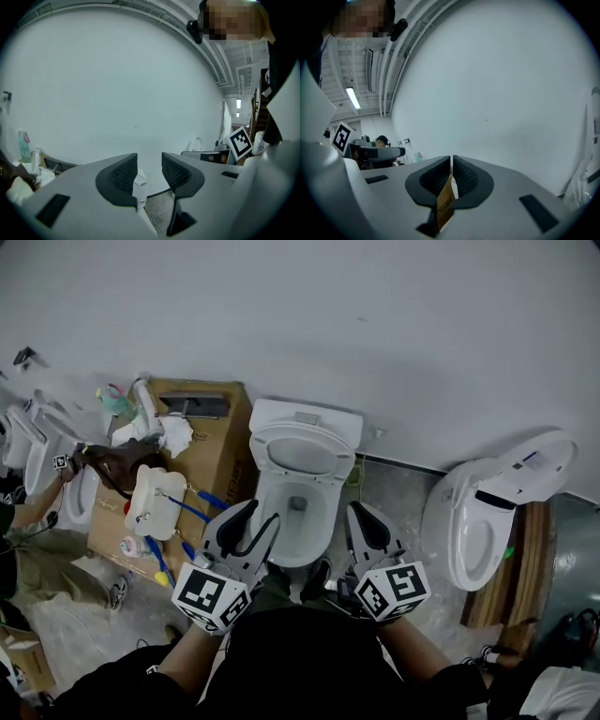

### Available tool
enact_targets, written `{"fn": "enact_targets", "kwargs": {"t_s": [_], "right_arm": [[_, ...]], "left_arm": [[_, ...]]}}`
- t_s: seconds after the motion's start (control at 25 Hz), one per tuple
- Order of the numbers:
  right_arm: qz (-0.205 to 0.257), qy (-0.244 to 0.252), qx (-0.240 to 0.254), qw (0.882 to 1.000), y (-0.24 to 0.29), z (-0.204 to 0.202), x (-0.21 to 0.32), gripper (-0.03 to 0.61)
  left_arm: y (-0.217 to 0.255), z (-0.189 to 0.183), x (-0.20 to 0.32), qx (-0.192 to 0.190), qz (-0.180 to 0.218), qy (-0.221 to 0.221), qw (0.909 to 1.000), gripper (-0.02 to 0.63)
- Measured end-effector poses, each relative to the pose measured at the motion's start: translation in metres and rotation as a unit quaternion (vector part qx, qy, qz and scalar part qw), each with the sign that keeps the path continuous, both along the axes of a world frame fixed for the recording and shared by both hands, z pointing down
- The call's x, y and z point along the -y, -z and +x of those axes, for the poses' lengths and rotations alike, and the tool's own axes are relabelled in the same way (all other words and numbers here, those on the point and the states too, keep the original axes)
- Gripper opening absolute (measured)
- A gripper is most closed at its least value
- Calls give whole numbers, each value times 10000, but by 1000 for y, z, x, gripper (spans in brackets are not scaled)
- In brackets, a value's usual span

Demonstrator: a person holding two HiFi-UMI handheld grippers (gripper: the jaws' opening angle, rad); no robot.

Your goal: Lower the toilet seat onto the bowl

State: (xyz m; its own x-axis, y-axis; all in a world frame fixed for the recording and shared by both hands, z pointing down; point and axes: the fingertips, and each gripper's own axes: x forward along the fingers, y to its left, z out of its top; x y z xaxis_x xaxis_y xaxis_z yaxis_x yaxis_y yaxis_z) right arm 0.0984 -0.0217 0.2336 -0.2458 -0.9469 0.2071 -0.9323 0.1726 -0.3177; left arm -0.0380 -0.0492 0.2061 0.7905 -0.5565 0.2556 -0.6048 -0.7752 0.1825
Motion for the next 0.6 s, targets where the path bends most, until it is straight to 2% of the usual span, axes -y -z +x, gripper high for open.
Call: {"fn": "enact_targets", "kwargs": {"t_s": [0.2,0.4,0.48,0.6], "right_arm": [[-278,-265,-307,9988,-17,6,31,41],[-563,-274,-544,9966,-30,5,67,41],[-657,-170,-718,9951,-38,-1,81,41],[-787,-163,-1128,9904,-51,-3,104,43]], "left_arm": [[-18,0,44,251,-49,-403,9989,172],[-34,-4,90,130,-302,-728,9968,172],[-41,-5,107,199,-260,-832,9960,172],[-56,-3,136,529,-59,-938,9942,172]]}}
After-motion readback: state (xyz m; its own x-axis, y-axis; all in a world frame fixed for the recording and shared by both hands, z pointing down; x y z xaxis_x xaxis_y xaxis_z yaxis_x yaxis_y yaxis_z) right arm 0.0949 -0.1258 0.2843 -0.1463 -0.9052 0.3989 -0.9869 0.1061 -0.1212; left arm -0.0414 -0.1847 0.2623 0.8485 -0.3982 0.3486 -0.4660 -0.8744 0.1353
